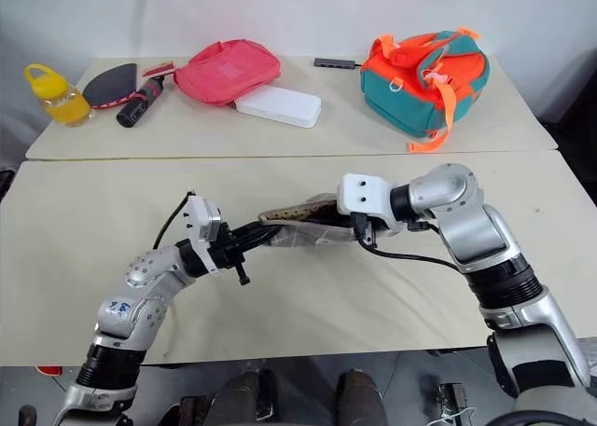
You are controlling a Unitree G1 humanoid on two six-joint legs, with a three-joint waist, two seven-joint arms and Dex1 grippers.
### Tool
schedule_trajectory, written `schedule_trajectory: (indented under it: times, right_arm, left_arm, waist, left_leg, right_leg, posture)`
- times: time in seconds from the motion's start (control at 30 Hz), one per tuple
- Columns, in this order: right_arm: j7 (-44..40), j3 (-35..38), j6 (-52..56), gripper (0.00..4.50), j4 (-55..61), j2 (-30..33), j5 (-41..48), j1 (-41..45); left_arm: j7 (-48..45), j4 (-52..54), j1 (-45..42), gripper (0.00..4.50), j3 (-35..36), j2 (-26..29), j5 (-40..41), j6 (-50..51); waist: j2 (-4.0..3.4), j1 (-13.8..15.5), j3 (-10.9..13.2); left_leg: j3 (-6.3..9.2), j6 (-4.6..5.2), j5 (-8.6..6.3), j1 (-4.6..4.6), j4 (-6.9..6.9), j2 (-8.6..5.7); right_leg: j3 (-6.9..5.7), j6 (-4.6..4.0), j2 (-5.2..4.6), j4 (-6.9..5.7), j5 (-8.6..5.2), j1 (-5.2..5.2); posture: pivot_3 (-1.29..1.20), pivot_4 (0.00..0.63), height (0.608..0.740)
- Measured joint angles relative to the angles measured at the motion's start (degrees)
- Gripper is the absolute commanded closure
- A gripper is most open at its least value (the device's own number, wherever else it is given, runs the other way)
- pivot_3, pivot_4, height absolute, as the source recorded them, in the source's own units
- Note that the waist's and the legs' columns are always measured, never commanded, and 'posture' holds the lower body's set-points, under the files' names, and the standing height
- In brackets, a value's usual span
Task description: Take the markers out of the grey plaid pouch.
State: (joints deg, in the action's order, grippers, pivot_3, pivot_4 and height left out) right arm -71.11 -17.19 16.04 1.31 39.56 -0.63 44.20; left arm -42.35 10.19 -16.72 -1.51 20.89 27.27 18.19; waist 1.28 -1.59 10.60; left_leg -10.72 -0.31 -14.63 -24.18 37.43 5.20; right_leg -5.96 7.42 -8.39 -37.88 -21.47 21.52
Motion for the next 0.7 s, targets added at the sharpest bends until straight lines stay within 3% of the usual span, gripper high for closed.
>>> schedule_trajectory:
  times: [0.23,0.47,0.7]
  right_arm:
    - [0.9,-5.9,-9.5,4.00,-2.8,0.5,-8.0,0.3]
    - [-0.1,-5.0,-9.2,4.00,-3.0,0.2,-5.8,0.2]
    - [-0.5,-4.7,-7.7,1.78,-2.5,0.3,-4.7,0.2]
  left_arm:
    - [0.3,0.8,-0.7,4.50,-0.2,-2.1,0.6,1.4]
    - [-0.3,0.4,-0.5,4.50,0.0,-0.5,0.1,1.2]
    - [0.4,0.4,-0.2,4.50,-0.2,-1.3,0.1,1.4]
  waist:
    - [0.00,-0.1,0.0]
    - [0.00,0.0,0.0]
    - [0.00,0.0,0.0]
  left_leg:
    - [-0.02,0.00,0.00,0.01,-0.01,0.00]
    - [-0.01,-0.01,0.00,0.01,0.00,0.01]
    - [0.00,-0.01,0.01,0.01,0.00,0.02]
  right_leg:
    - [0.01,0.00,0.00,-0.01,0.00,0.02]
    - [0.01,0.00,0.01,-0.02,0.00,0.00]
    - [0.00,0.00,0.01,-0.03,0.00,0.00]
  posture:
    - [0.00,0.150,0.740]
    - [0.00,0.150,0.740]
    - [0.00,0.150,0.740]
